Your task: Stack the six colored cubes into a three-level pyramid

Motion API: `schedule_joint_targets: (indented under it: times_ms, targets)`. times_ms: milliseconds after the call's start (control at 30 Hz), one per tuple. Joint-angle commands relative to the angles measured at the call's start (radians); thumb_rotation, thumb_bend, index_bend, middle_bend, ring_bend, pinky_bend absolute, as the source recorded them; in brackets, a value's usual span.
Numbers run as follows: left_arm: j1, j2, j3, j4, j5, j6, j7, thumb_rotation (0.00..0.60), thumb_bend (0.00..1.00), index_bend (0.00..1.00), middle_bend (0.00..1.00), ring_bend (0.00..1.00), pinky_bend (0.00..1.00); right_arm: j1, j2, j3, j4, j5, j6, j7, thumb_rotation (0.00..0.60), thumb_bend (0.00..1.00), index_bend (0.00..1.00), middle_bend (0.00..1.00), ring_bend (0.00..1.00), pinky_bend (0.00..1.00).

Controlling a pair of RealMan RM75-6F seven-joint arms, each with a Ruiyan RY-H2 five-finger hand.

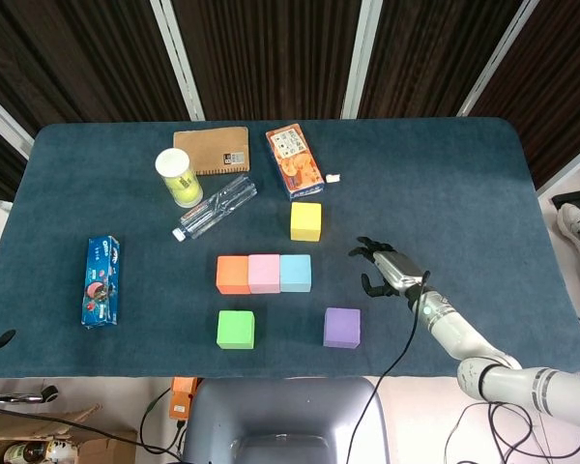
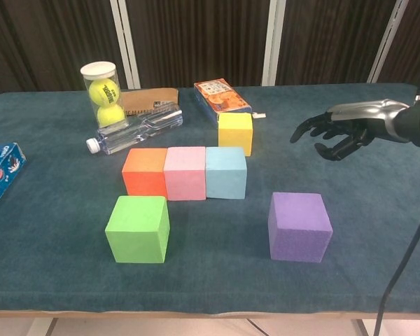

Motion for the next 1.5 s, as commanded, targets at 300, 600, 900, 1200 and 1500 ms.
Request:
schedule_joint_targets:
  times_ms: [300, 600, 900, 1200, 1500]
  targets:
    - [0.000, 0.001, -0.002, 0.009, 0.003, -0.001, -0.022, 0.600, 0.03, 0.10, 0.03, 0.00, 0.08, 0.070, -0.082, -0.008, 0.069, 0.054, -0.061, -0.007, 0.469, 0.80, 0.29, 0.00, 0.00, 0.00]
    - [0.002, 0.000, -0.002, 0.023, 0.002, -0.005, -0.040, 0.600, 0.03, 0.10, 0.03, 0.00, 0.08, 0.100, -0.122, -0.009, 0.092, 0.081, -0.074, 0.003, 0.465, 0.80, 0.29, 0.00, 0.00, 0.00]
    - [0.004, 0.000, -0.001, 0.028, 0.004, -0.005, -0.048, 0.600, 0.03, 0.10, 0.03, 0.00, 0.08, 0.121, -0.154, -0.006, 0.108, 0.085, -0.079, 0.015, 0.465, 0.80, 0.26, 0.00, 0.00, 0.00]
    - [0.002, -0.002, 0.000, 0.033, 0.004, -0.010, -0.050, 0.600, 0.03, 0.10, 0.03, 0.00, 0.08, 0.133, -0.171, -0.007, 0.116, 0.083, -0.080, 0.023, 0.465, 0.80, 0.26, 0.00, 0.00, 0.00]
    - [0.001, -0.006, 0.001, 0.038, 0.001, -0.018, -0.056, 0.600, 0.03, 0.10, 0.03, 0.00, 0.08, 0.143, -0.183, -0.008, 0.125, 0.084, -0.081, 0.030, 0.465, 0.80, 0.26, 0.00, 0.00, 0.00]
